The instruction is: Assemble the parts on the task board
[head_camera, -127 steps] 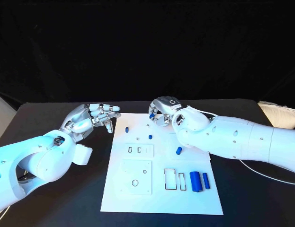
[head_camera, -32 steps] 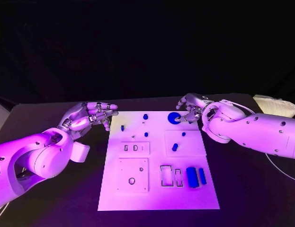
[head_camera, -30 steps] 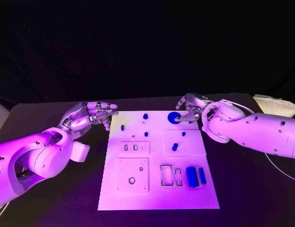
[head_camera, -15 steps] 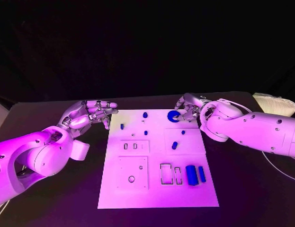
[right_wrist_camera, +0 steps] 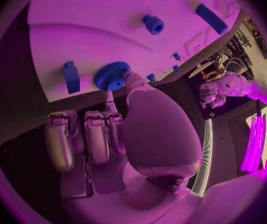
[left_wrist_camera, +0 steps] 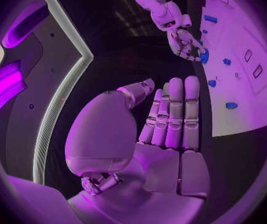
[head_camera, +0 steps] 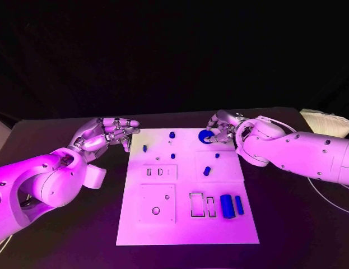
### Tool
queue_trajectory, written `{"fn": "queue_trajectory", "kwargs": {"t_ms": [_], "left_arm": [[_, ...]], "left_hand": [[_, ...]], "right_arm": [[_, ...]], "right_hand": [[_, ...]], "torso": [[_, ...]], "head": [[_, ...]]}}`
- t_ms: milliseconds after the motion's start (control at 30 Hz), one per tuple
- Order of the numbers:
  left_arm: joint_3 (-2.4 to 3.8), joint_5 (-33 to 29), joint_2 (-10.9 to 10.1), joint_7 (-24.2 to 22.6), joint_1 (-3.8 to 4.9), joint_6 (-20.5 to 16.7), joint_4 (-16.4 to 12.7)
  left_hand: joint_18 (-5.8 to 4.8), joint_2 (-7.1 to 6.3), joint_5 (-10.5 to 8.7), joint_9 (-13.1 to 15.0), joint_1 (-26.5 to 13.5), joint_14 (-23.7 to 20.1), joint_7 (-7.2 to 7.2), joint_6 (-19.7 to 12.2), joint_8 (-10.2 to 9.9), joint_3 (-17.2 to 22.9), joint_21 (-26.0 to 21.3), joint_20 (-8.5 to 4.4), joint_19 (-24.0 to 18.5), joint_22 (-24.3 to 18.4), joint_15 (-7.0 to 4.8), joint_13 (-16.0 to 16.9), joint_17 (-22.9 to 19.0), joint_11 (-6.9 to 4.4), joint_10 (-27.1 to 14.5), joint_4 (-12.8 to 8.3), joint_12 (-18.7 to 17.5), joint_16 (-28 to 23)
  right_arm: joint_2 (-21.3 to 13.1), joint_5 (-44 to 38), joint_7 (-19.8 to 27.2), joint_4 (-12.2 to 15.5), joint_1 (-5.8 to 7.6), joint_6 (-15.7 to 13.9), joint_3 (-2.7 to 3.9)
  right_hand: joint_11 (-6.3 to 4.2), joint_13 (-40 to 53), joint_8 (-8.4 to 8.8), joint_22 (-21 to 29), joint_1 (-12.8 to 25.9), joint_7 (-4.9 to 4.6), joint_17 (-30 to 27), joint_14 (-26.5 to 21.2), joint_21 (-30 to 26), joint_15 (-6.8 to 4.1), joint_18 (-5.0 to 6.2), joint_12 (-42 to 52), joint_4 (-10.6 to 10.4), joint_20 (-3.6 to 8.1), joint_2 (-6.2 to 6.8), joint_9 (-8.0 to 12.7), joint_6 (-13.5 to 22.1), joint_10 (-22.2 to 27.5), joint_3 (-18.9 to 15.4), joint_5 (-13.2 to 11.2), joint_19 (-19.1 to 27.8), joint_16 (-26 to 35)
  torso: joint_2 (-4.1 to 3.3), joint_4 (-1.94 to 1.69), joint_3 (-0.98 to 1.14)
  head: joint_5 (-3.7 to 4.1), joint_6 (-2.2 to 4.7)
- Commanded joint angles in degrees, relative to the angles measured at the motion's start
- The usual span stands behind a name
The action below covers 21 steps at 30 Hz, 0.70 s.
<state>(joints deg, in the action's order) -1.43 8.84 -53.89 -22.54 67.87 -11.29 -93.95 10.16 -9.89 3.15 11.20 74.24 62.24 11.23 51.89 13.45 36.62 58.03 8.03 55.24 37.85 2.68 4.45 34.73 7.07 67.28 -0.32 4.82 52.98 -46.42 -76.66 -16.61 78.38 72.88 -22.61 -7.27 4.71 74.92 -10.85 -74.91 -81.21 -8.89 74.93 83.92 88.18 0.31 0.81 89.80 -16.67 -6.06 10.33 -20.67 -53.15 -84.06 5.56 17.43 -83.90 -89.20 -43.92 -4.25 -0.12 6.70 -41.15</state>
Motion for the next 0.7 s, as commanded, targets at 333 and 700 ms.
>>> {"fn": "queue_trajectory", "kwargs": {"t_ms": [333,700], "left_arm": [[0.05,0.1,0.1,-0.1,0.04,1.1,0.0],[0.05,0.1,0.1,0.0,0.04,1.1,-0.1]], "left_hand": [[0.23,-0.09,-0.07,0.1,0.1,-0.4,-0.07,-0.3,-0.3,0.3,0.2,0.25,-0.2,0.1,0.12,0.0,0.1,0.06,-0.5,0.1,-0.2,0.3],[0.22,-0.09,-0.07,0.1,0.0,-0.5,-0.02,-0.4,-0.3,0.4,0.3,0.28,-0.3,0.1,0.17,0.0,0.1,0.11,-0.6,0.1,-0.3,0.3]], "right_arm": [[0.1,-1.1,0.5,-0.1,-0.3,1.7,-0.08],[0.0,-4.2,2.4,1.4,-0.41,-5.2,-0.08]], "right_hand": [[-0.56,15.1,-0.17,-13.5,-0.2,0.09,12.8,5.5,0.5,-0.37,-0.39,0.2,0.3,0.27,-0.06,0.2,-0.5,-5.9,1.0,0.8,-5.3,-0.2],[-1.75,15.1,-1.53,-14.3,-3.9,1.3,13.1,5.6,1.2,-1.38,-0.61,0.2,1.0,1.15,-0.63,0.4,-4.3,-5.9,11.1,2.0,-5.7,-0.3]], "torso": [[0.01,0.05,0.02],[0.0,0.02,0.02]], "head": [[0.05,-0.24],[-0.03,-0.08]]}}
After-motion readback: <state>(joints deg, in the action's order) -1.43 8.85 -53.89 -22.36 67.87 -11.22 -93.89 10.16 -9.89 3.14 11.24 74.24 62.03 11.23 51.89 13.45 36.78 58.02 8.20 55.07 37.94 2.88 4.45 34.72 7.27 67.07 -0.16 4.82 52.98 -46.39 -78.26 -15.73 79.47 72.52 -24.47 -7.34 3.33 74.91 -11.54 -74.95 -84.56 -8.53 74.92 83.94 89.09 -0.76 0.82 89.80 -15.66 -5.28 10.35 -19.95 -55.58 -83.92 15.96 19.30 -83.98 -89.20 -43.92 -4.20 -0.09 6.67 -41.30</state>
